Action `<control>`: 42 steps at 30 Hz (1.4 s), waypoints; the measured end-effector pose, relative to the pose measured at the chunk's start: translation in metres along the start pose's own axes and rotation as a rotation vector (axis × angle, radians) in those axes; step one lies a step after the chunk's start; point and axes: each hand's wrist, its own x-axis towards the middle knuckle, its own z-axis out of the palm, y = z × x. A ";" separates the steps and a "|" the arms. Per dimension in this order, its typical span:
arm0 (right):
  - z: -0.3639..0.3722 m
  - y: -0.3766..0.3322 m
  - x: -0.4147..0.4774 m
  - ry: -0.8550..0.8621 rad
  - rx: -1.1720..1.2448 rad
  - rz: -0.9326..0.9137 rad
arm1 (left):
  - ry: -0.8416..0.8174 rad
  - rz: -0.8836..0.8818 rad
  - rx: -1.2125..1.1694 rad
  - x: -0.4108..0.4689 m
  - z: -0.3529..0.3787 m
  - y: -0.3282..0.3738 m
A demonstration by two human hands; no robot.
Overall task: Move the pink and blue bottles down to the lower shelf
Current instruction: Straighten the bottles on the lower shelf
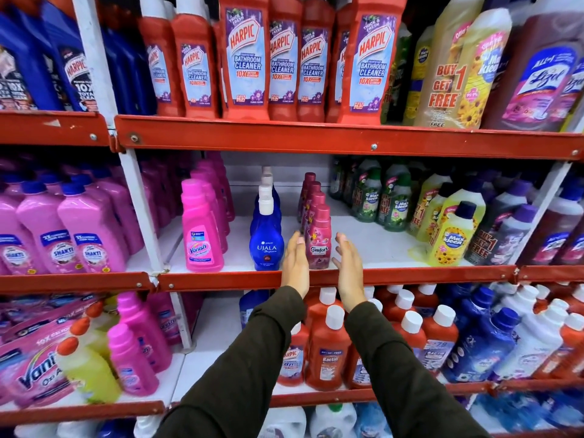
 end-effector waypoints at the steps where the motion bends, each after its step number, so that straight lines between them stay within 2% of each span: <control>1: 0.002 0.004 -0.004 0.048 0.009 -0.056 | 0.045 0.042 -0.051 -0.004 -0.005 0.000; 3: 0.012 0.011 -0.013 0.050 0.013 -0.135 | 0.148 0.144 -0.072 -0.013 -0.017 0.002; 5: 0.027 0.014 -0.021 -0.024 0.029 -0.154 | 0.262 0.214 -0.054 -0.018 -0.030 0.000; 8: 0.053 0.011 -0.028 -0.149 0.020 -0.071 | 0.451 0.310 0.025 -0.018 -0.051 0.003; 11: 0.071 0.009 -0.023 -0.248 0.045 0.090 | 0.531 0.218 0.047 -0.008 -0.070 0.006; 12: 0.075 0.008 -0.022 -0.281 0.058 0.131 | 0.491 0.143 0.049 -0.002 -0.077 0.004; 15: 0.085 0.009 -0.017 -0.355 0.107 0.198 | 0.223 -0.143 -0.080 0.011 -0.095 -0.001; 17: 0.091 0.010 -0.015 -0.364 0.105 0.200 | 0.134 -0.215 -0.150 0.019 -0.101 -0.004; 20: 0.093 0.017 -0.011 -0.377 0.107 0.200 | 0.052 -0.213 -0.165 0.021 -0.101 -0.003; 29: 0.094 0.020 -0.009 -0.404 0.068 0.209 | 0.046 -0.148 -0.114 0.027 -0.104 -0.019; 32: 0.093 0.021 -0.010 -0.399 0.044 0.201 | -0.004 -0.161 -0.081 0.028 -0.106 -0.013; 42: 0.095 0.021 -0.009 -0.388 0.002 0.190 | -0.010 -0.163 -0.020 0.031 -0.105 -0.008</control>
